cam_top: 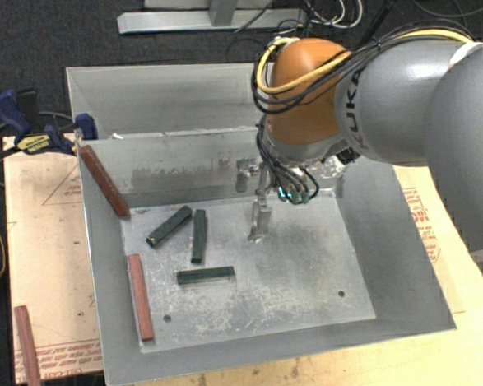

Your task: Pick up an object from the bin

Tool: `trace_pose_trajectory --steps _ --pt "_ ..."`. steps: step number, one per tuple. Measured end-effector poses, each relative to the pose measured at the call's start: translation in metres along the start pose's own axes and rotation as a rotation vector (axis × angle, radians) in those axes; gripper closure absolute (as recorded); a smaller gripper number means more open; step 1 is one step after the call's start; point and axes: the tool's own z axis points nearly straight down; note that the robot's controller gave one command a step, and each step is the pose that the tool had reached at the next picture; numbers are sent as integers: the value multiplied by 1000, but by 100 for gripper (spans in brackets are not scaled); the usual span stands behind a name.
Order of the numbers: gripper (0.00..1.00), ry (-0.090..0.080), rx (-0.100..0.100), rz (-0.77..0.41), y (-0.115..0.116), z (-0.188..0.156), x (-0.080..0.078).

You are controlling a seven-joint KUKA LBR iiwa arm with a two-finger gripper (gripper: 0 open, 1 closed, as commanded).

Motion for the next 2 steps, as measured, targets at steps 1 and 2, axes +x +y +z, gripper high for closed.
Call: trace_pose_trajectory --steps 1,2 --pt "0 -8 -1 -454 80 69 -3" --pt "100 -17 0 -450 78 65 -6"
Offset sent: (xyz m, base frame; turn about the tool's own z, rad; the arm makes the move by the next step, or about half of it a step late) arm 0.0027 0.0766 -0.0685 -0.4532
